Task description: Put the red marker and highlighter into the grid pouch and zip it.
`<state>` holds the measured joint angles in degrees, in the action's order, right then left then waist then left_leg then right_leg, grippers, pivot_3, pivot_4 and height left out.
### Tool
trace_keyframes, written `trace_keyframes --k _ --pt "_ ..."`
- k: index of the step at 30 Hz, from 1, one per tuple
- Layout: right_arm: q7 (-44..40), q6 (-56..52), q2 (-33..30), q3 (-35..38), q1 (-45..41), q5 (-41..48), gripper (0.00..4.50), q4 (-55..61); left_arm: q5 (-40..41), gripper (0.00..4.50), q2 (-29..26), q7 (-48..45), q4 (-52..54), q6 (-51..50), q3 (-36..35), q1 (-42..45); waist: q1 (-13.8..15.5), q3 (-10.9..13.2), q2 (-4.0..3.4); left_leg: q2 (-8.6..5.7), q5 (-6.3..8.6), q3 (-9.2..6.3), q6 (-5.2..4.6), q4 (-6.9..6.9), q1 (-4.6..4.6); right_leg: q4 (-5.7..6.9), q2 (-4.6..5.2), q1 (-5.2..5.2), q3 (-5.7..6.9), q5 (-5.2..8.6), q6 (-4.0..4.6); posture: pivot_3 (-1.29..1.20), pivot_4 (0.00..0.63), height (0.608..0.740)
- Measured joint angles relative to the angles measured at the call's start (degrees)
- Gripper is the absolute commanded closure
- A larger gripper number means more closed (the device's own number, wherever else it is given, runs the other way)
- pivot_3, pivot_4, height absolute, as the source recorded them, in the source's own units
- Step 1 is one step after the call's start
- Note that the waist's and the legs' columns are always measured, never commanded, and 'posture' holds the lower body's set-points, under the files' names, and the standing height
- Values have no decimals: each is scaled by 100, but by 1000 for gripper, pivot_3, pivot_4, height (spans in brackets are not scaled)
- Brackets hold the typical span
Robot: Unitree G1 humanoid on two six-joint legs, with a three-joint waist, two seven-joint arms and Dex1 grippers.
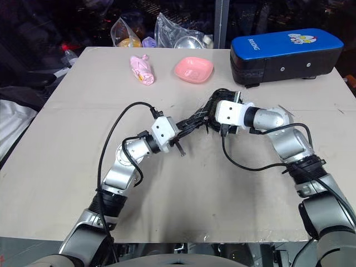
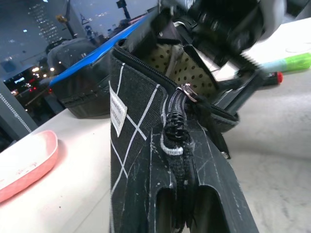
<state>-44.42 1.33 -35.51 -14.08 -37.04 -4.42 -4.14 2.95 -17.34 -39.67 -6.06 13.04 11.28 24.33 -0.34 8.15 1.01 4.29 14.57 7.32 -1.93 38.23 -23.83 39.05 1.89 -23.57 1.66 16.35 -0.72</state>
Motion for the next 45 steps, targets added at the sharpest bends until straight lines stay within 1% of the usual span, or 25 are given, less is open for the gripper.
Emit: trace_keyframes --k 1,3,4,5,7,11,14,18,26,28,29,30,31,32,33,35,36,37,41,45 --pt "3 -157 -19 132 118 83 27 148 -4 4500 -3 4 -26 9 -4 2 8 0 0 0 0 0 0 0 0 0 0 0 0 0 0 0 150 738" --pt "134 -1015 -76 825 637 529 27 778 -51 4500 7 21 -102 31 -1 15 29 0 0 0 0 2 0 3 0 1 1 1 -1 0 0 0 150 738" --pt "182 -1190 -81 989 760 621 27 888 -51 4500 7 30 -106 33 -4 9 35 0 0 0 0 -1 0 5 1 1 1 4 1 0 0 0 150 738" --pt "317 -1612 -85 1363 1073 804 27 1172 -53 4500 30 56 -123 34 -1 11 56 0 0 0 0 -3 0 5 1 2 0 6 2 0 0 0 150 738" --pt "528 -2267 -125 1884 1567 1024 27 1456 -52 4500 25 94 -129 36 -14 -12 94 0 -1 -2 0 -1 0 7 3 3 -2 7 0 0 0 0 150 738" --pt "864 -3317 -101 2473 2373 1327 27 1858 -53 4500 47 127 -127 29 -14 -30 102 -1 -2 -3 0 0 0 6 6 6 -5 7 -6 0 0 0 150 738" --pt "1136 -4301 100 2888 2867 1663 27 2095 -54 4500 73 173 -127 25 -11 -39 92 -2 -3 -3 0 1 0 7 9 10 -10 7 -10 0 0 0 150 738" --pt "1342 -4811 232 2992 2995 1887 27 2210 -54 4500 78 203 -127 24 -11 -40 83 -3 -5 -5 0 0 0 7 11 15 -12 7 -13 0 0 0 150 738" --pt "1703 -5231 661 3130 2997 2320 27 2246 -53 4500 85 231 -127 18 -8 -40 95 -3 -5 -7 0 -5 -1 8 9 13 -16 7 -14 0 -1 0 150 738" --pt "1852 -5251 752 3166 2844 2366 538 2031 -54 4500 98 232 -127 14 -2 -39 97 -3 -5 -8 0 -4 -1 8 9 14 -17 7 -15 0 0 0 150 738" --pt "1883 -5248 752 3177 2802 2367 961 1958 -54 4500 107 232 -127 14 -2 -39 98 -3 -5 -8 0 -4 -1 8 9 13 -17 7 -15 0 -1 0 150 738" --pt "1920 -5236 751 3185 2764 2365 1258 1886 -54 4500 110 234 -127 14 -2 -39 101 -3 -5 -8 0 -5 -1 8 8 13 -17 7 -14 0 -1 0 150 738" --pt "1947 -5229 747 3185 2754 2364 1931 1858 -54 4500 112 235 -127 14 -2 -38 106 -3 -5 -8 0 -6 -1 7 7 12 -17 7 -14 0 -1 0 150 738" --pt "1966 -5226 744 3184 2754 2363 2456 1849 -54 4500 112 236 -127 14 -2 -38 107 -3 -5 -8 0 -6 -1 7 7 11 -17 7 -14 0 -1 0 150 738" --pt "1977 -5219 738 3183 2754 2360 2853 1829 -54 4500 114 236 -127 14 -2 -38 106 -3 -5 -8 0 -6 -1 7 7 11 -17 7 -14 0 -1 0 150 738" --pt "1989 -5200 689 3140 2754 2330 3460 1783 -54 4500 115 240 -127 12 -2 -35 103 -3 -5 -8 0 -5 -1 7 7 12 -17 7 -15 0 -1 0 150 738" --pt "1996 -5184 644 3104 2757 2296 3922 1769 -55 4500 115 245 -127 11 -2 -34 102 -3 -5 -8 0 -5 -1 8 8 12 -17 7 -15 0 -1 0 150 738" --pt "1999 -5161 625 3083 2757 2283 4229 1770 -56 4500 115 249 -127 8 -2 -33 102 -3 -5 -7 0 -6 -1 8 8 13 -17 7 -15 0 -1 0 150 738" --pt "1971 -5139 447 3074 2754 2294 4248 1793 -57 4500 119 265 -127 3 -2 -30 103 -3 -5 -7 1 -6 -1 8 7 13 -17 7 -15 0 -1 0 150 738" --pt "1718 -5235 8 3097 2542 2522 4248 2082 -57 4500 121 266 -127 0 -2 -27 93 -1 -8 -7 1 -4 -1 8 8 14 -18 6 -17 0 -1 0 150 738"
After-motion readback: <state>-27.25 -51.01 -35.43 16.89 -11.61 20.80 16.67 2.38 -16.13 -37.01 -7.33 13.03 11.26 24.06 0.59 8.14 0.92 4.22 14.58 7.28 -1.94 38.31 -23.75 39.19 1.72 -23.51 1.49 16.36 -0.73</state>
